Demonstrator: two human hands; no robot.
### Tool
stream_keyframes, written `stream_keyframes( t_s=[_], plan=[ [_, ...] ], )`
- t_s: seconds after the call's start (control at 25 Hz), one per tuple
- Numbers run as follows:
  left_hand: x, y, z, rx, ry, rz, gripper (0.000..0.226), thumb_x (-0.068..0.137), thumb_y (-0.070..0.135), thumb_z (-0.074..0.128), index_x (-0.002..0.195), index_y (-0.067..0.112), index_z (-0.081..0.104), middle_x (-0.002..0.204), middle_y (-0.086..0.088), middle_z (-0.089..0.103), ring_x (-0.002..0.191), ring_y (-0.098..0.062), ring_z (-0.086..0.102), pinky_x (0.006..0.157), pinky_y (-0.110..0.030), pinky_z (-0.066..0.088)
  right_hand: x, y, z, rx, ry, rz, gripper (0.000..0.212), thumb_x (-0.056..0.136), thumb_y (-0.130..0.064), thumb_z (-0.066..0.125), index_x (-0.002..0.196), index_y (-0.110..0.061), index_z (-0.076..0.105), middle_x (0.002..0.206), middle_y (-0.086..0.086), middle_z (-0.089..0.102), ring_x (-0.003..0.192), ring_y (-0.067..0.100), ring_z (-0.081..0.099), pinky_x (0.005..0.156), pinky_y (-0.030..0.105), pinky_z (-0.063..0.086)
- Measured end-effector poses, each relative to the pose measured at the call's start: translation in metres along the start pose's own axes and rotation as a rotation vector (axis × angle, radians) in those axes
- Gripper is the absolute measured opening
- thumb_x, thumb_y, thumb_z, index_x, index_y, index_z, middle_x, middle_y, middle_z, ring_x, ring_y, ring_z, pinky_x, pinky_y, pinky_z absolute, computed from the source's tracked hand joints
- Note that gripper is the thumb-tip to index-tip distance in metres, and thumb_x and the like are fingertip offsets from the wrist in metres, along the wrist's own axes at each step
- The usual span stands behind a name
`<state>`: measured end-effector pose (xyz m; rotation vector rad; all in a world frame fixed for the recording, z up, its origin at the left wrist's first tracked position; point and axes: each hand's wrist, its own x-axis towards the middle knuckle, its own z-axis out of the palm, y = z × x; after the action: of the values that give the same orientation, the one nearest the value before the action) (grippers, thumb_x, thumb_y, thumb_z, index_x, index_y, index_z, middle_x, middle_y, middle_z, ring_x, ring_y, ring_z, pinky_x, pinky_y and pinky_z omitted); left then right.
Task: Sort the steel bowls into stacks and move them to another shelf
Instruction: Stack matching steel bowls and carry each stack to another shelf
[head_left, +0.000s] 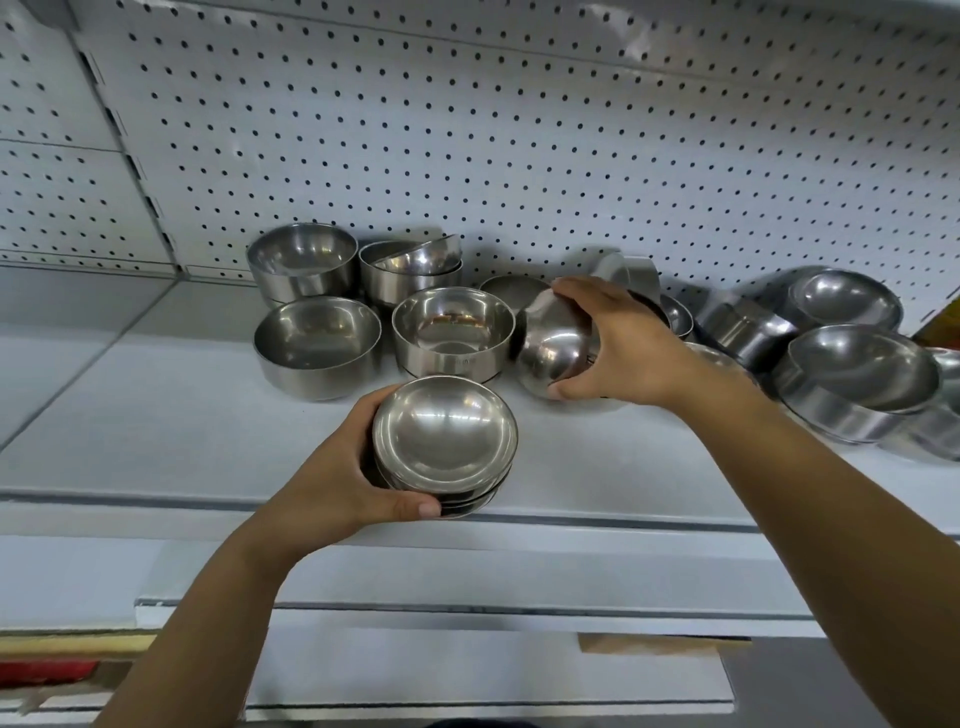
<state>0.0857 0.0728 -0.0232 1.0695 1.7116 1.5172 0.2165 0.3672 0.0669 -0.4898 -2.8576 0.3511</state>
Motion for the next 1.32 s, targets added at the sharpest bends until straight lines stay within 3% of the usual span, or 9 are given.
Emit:
stream_keyframes(
  t_s=[0.28, 0.4, 0.56, 0.68, 0.8, 0.88, 1.08, 1.24, 1.32],
  plan=[
    [0.001, -0.004, -0.002, -0.012, -0.022, 0.012, 0.110, 0.049, 0.030, 0.097, 0.144, 0.039, 0.042, 0.133, 0.020, 0.062, 0.127, -0.008, 0.060, 0.095, -0.020, 0.053, -0.019, -0.003, -0.002, 0.255, 0.196, 0.076, 0.106, 0.063, -0.035, 0.096, 0.152, -0.025, 0.040, 0.139, -0.014, 0.048, 0.125, 0.008, 0.048, 0.105, 0.023, 0.042],
    [0.002, -0.005, -0.004, 0.004, -0.050, 0.025, 0.113, 0.050, 0.035, 0.097, 0.146, 0.041, 0.039, 0.136, 0.021, 0.060, 0.129, -0.007, 0.058, 0.097, -0.020, 0.053, -0.030, -0.008, 0.004, 0.482, 0.328, 0.117, 0.105, 0.064, -0.033, 0.097, 0.152, -0.025, 0.039, 0.144, -0.012, 0.045, 0.128, -0.004, 0.048, 0.111, 0.020, 0.041],
    [0.004, -0.008, -0.007, -0.025, -0.097, 0.022, 0.114, 0.053, 0.030, 0.095, 0.150, 0.040, 0.036, 0.138, 0.021, 0.059, 0.131, -0.005, 0.057, 0.098, -0.018, 0.051, -0.051, -0.032, 0.006, 0.636, 0.490, 0.151, 0.103, 0.067, -0.047, 0.090, 0.152, -0.034, 0.034, 0.149, -0.009, 0.042, 0.139, 0.001, 0.044, 0.118, 0.032, 0.039],
    [0.004, -0.010, -0.010, -0.067, -0.122, 0.012, 0.112, 0.058, 0.025, 0.094, 0.153, 0.036, 0.035, 0.141, 0.018, 0.059, 0.131, -0.006, 0.058, 0.100, -0.019, 0.051, -0.063, -0.056, 0.004, 0.775, 0.442, 0.116, 0.097, 0.076, -0.031, 0.089, 0.153, -0.032, 0.029, 0.144, -0.008, 0.045, 0.128, -0.005, 0.051, 0.107, 0.024, 0.047],
    [0.002, -0.011, -0.010, -0.064, -0.112, 0.020, 0.107, 0.065, 0.014, 0.093, 0.153, 0.035, 0.036, 0.143, 0.014, 0.058, 0.132, -0.008, 0.057, 0.104, -0.024, 0.051, -0.065, -0.074, 0.010, 0.788, 0.385, 0.078, 0.088, 0.069, -0.037, 0.089, 0.136, -0.029, 0.033, 0.136, 0.001, 0.050, 0.122, 0.012, 0.060, 0.104, 0.039, 0.053],
    [0.002, -0.012, -0.009, -0.038, -0.088, 0.038, 0.102, 0.067, 0.019, 0.092, 0.152, 0.036, 0.038, 0.141, 0.018, 0.058, 0.132, -0.006, 0.057, 0.105, -0.025, 0.051, -0.062, -0.080, 0.010, 0.681, 0.328, 0.068, 0.088, 0.064, -0.047, 0.090, 0.131, -0.028, 0.036, 0.135, -0.001, 0.051, 0.127, 0.015, 0.057, 0.109, 0.042, 0.048],
    [-0.001, -0.014, -0.005, -0.007, -0.042, 0.068, 0.103, 0.062, 0.038, 0.092, 0.151, 0.037, 0.040, 0.141, 0.019, 0.058, 0.133, -0.005, 0.056, 0.106, -0.023, 0.050, -0.050, -0.098, -0.004, 0.557, 0.084, -0.016, 0.082, 0.071, -0.032, 0.093, 0.140, -0.032, 0.050, 0.132, -0.020, 0.057, 0.121, -0.008, 0.053, 0.104, 0.012, 0.040],
    [0.000, -0.015, -0.004, -0.013, -0.029, 0.078, 0.101, 0.063, 0.040, 0.091, 0.151, 0.033, 0.041, 0.140, 0.016, 0.062, 0.131, -0.007, 0.058, 0.104, -0.023, 0.050, -0.033, -0.115, 0.005, 0.419, -0.049, -0.125, 0.093, 0.066, -0.050, 0.089, 0.149, -0.037, 0.049, 0.150, -0.020, 0.047, 0.141, -0.004, 0.038, 0.119, 0.023, 0.031],
    [-0.001, -0.014, -0.005, 0.001, -0.022, 0.068, 0.101, 0.063, 0.039, 0.092, 0.150, 0.032, 0.042, 0.138, 0.015, 0.063, 0.129, -0.006, 0.060, 0.103, -0.022, 0.051, -0.030, -0.120, 0.008, 0.374, -0.107, -0.155, 0.095, 0.068, -0.048, 0.091, 0.150, -0.037, 0.047, 0.156, -0.019, 0.042, 0.146, -0.004, 0.032, 0.122, 0.024, 0.027]
  ],
)
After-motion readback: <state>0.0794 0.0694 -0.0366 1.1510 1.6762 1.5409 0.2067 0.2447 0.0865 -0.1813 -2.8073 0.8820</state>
